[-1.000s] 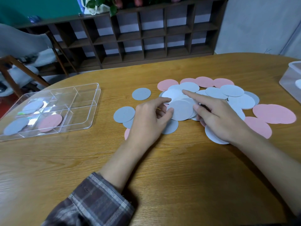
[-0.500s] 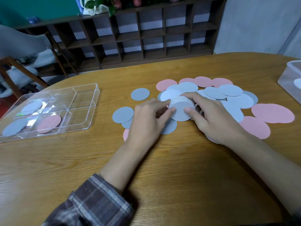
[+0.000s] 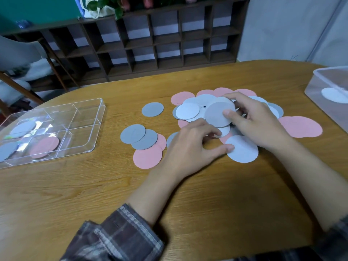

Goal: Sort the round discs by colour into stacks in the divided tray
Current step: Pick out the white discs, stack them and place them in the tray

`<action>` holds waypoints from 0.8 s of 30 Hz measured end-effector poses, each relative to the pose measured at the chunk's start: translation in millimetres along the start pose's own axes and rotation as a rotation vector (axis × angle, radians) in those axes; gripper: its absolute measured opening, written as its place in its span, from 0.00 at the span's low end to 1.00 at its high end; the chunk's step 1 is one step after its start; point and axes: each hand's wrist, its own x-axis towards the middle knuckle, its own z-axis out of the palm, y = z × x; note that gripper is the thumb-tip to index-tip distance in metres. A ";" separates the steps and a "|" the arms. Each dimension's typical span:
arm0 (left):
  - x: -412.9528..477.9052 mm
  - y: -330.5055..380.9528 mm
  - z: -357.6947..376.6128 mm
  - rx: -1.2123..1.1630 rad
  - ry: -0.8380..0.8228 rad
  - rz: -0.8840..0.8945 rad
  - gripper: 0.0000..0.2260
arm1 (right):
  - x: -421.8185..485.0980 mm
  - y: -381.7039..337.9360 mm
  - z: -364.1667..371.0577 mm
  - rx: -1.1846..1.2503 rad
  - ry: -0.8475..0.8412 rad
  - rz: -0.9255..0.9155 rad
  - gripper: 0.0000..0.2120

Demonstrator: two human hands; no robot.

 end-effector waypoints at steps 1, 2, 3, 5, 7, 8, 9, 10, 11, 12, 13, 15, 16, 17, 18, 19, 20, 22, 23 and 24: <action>1.5 4.5 2.7 0.009 -0.005 -0.010 0.20 | 0.4 1.0 -1.2 0.013 0.001 0.003 0.12; 2.9 9.4 5.5 0.026 -0.017 -0.013 0.22 | 0.4 2.0 -3.2 0.034 0.006 0.009 0.12; 4.6 13.7 8.5 0.053 -0.036 -0.010 0.24 | 0.0 3.0 -5.8 0.058 0.016 0.017 0.12; 7.2 18.7 13.8 0.121 -0.076 0.003 0.27 | -2.4 6.1 -13.5 0.074 0.047 0.024 0.12; 9.8 18.1 16.0 0.132 -0.094 -0.006 0.26 | -6.7 10.9 -23.0 0.036 0.070 0.022 0.13; 10.8 16.6 16.5 0.114 -0.095 -0.019 0.25 | -10.0 14.4 -27.8 0.022 0.079 0.025 0.13; 11.5 15.2 16.8 0.093 -0.093 -0.030 0.24 | -13.8 18.1 -32.0 0.023 0.088 0.028 0.15; 11.8 14.3 17.1 0.071 -0.091 -0.041 0.23 | -17.8 21.8 -34.7 0.033 0.099 0.029 0.16; 12.1 13.8 17.0 0.049 -0.088 -0.049 0.21 | -21.1 25.0 -36.2 0.050 0.112 0.024 0.18; 12.1 13.6 16.9 0.024 -0.082 -0.054 0.19 | -23.5 27.8 -36.3 0.070 0.126 0.021 0.19; 12.1 13.3 16.5 -0.007 -0.074 -0.064 0.17 | -24.6 29.4 -35.7 0.086 0.137 0.022 0.20; 12.3 11.9 14.6 -0.101 -0.052 -0.108 0.13 | -23.9 29.0 -33.7 0.072 0.146 0.026 0.21; 12.3 11.2 12.9 -0.163 -0.043 -0.142 0.11 | -23.3 28.0 -32.1 0.052 0.142 0.027 0.22; 12.6 10.9 10.6 -0.230 -0.036 -0.178 0.09 | -23.1 27.0 -30.8 0.028 0.133 0.026 0.23; 12.9 10.3 8.3 -0.292 -0.027 -0.208 0.07 | -23.3 26.2 -29.4 0.000 0.120 0.025 0.23; 13.2 9.8 6.1 -0.343 -0.014 -0.233 0.06 | -24.2 25.8 -27.8 -0.023 0.104 0.021 0.23; 13.2 9.5 4.1 -0.381 0.005 -0.252 0.05 | -25.6 25.4 -26.6 -0.036 0.085 0.017 0.23; 13.3 9.1 1.6 -0.416 0.061 -0.263 0.04 | -27.2 25.0 -24.4 -0.040 0.041 0.006 0.23; 13.4 8.8 1.1 -0.417 0.092 -0.265 0.05 | -27.3 24.0 -23.6 -0.039 0.022 -0.003 0.23; 13.3 8.8 1.1 -0.410 0.119 -0.270 0.05 | -27.4 22.5 -22.8 -0.036 0.006 -0.013 0.22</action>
